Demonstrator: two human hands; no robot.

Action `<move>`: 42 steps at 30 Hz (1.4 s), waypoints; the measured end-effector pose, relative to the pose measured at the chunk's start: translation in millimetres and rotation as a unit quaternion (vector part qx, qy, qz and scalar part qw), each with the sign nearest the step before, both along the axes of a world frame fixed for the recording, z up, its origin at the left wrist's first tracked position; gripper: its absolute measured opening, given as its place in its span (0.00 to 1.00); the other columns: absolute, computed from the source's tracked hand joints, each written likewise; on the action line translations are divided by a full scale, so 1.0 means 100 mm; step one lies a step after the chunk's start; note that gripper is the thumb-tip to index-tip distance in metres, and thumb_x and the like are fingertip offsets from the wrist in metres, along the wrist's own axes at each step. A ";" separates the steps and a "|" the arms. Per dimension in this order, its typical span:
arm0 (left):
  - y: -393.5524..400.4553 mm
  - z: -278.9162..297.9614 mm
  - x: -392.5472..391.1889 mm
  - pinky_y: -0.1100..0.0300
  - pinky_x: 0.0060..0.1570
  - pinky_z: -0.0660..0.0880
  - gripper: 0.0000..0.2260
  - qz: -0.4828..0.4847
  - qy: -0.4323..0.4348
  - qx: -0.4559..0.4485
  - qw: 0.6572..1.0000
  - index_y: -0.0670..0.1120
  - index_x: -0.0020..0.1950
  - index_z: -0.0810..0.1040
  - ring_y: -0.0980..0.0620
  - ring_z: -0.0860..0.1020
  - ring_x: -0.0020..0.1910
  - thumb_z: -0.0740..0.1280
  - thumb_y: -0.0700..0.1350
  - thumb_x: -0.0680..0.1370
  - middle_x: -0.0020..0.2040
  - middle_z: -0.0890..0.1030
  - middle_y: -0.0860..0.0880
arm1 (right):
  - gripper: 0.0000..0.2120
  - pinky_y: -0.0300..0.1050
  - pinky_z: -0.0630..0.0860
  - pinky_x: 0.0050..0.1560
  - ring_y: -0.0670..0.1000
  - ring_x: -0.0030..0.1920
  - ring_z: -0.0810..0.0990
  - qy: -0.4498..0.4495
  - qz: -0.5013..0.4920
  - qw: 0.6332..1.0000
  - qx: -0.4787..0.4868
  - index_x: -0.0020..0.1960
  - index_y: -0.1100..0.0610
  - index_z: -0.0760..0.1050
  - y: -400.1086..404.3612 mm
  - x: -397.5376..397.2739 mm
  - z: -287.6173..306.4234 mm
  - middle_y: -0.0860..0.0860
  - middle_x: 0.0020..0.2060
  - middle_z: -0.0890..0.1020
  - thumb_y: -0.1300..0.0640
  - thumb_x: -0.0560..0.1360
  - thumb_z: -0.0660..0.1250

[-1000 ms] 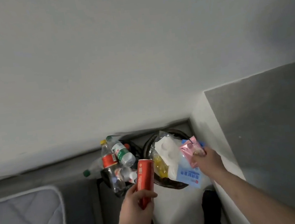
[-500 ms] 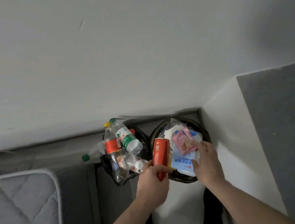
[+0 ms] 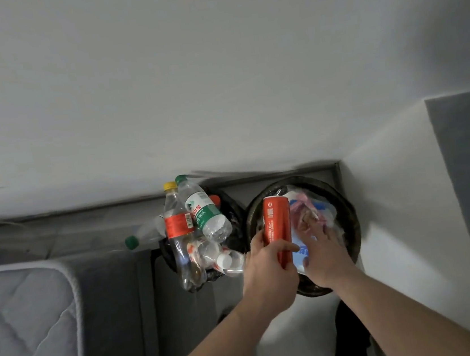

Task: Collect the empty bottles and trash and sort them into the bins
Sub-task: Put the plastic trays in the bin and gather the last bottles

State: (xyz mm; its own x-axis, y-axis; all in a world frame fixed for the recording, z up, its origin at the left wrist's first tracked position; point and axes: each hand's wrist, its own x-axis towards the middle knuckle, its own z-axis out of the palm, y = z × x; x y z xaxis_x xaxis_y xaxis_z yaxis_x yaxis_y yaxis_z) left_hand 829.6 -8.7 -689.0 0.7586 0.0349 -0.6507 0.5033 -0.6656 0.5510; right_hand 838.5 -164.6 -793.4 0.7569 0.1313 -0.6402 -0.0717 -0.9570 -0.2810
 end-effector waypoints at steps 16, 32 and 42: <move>0.96 0.94 -0.47 0.57 0.63 0.76 0.06 0.121 -0.072 -0.075 0.987 0.57 0.48 0.80 0.59 0.69 0.69 0.71 0.47 0.73 0.72 0.64 0.62 | 0.41 0.60 0.69 0.71 0.62 0.74 0.63 -0.084 -0.064 0.994 -0.027 0.79 0.41 0.56 0.11 0.11 0.61 0.52 0.77 0.60 0.51 0.71 0.72; 2.48 0.02 -0.50 0.58 0.35 0.72 0.12 0.287 0.151 0.074 0.943 0.44 0.47 0.74 0.50 0.78 0.39 0.74 0.46 0.70 0.44 0.81 0.47 | 0.19 0.48 0.71 0.68 0.47 0.66 0.67 -0.116 -0.112 0.977 0.141 0.63 0.47 0.74 1.26 -0.27 0.94 0.43 0.63 0.69 0.63 0.74 0.67; 2.30 -0.80 -0.36 0.48 0.52 0.80 0.33 0.423 0.145 -0.002 0.894 0.42 0.64 0.65 0.48 0.80 0.44 0.80 0.46 0.68 0.49 0.79 0.46 | 0.18 0.45 0.71 0.68 0.45 0.65 0.70 -0.126 -0.115 0.971 0.169 0.61 0.48 0.75 1.22 -0.35 0.65 0.42 0.61 0.70 0.64 0.74 0.68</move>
